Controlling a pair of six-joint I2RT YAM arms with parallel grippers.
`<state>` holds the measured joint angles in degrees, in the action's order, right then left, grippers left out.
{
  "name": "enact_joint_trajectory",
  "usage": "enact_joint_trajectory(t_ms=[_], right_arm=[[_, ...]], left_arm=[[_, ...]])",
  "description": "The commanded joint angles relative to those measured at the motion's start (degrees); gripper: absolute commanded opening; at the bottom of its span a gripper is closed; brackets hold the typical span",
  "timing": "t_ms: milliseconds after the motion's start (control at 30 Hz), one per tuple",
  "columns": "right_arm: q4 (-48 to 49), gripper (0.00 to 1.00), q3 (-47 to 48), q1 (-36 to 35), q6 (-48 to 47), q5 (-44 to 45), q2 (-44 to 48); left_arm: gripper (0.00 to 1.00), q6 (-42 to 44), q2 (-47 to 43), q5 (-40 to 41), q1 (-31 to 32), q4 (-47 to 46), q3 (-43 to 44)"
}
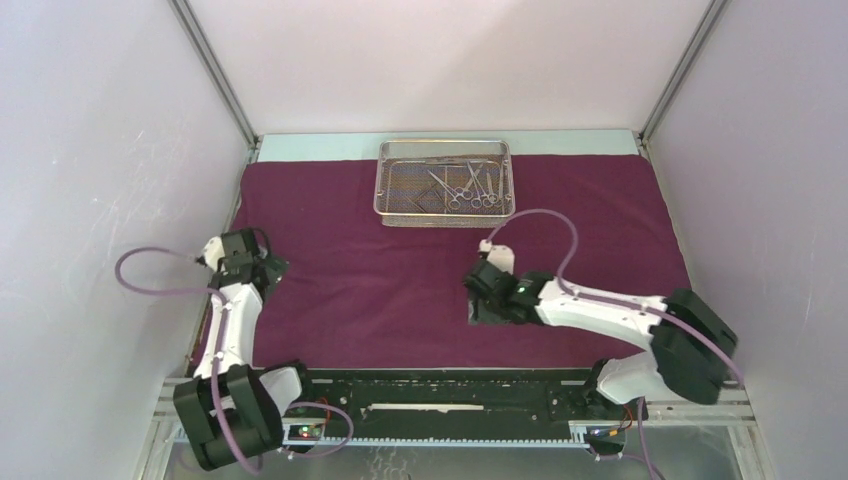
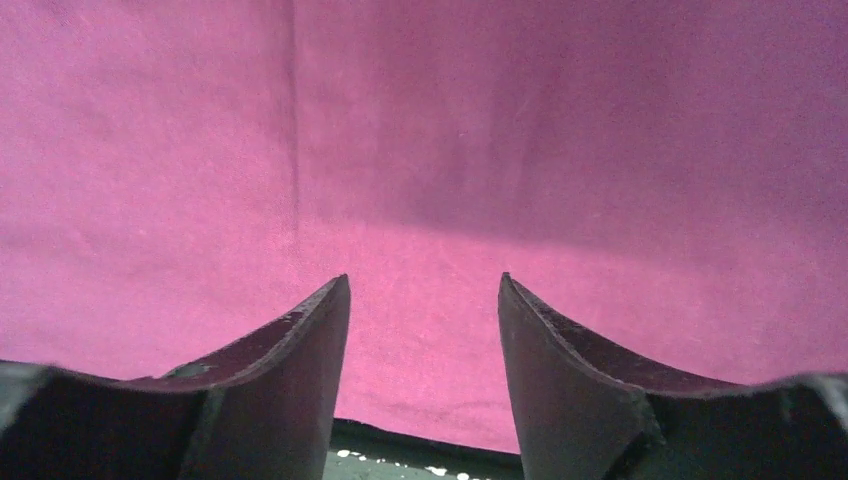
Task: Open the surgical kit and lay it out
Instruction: Smooth out the surgical kit at the center of the board.
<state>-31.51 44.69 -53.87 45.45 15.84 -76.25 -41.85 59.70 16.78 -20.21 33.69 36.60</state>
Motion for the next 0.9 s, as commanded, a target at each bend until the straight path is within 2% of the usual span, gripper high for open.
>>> enact_joint_trajectory(t_ms=[0, 167, 400, 633, 733, 867], right_arm=[[1.0, 0.64, 4.6, -5.5, 0.2, 2.6, -6.5], [0.6, 0.65, 8.4, -11.2, 5.6, 3.1, -14.1], [-2.5, 0.64, 12.3, -13.7, 12.4, 3.1, -23.7], [-3.9, 0.36, 12.4, -14.8, 17.4, 0.1, -30.7], [-4.3, 0.16, 12.4, -15.5, 18.8, -0.5, -31.6], [-7.0, 0.07, 12.4, -16.2, 19.6, 0.3, -31.4]], left_arm=[[0.91, 6.1, -1.5, -4.8, 7.7, -0.9, 4.4], [0.92, 8.6, -2.2, -8.7, 18.4, -0.8, 4.7], [0.92, 9.5, -6.0, -12.6, 27.3, -2.1, 2.2], [0.92, 10.0, -8.8, -17.4, 28.9, -2.8, 0.9], [0.92, 10.4, -9.7, -18.7, 28.9, -2.7, 0.9], [0.92, 9.8, -9.9, -20.2, 29.1, -2.9, 0.7]])
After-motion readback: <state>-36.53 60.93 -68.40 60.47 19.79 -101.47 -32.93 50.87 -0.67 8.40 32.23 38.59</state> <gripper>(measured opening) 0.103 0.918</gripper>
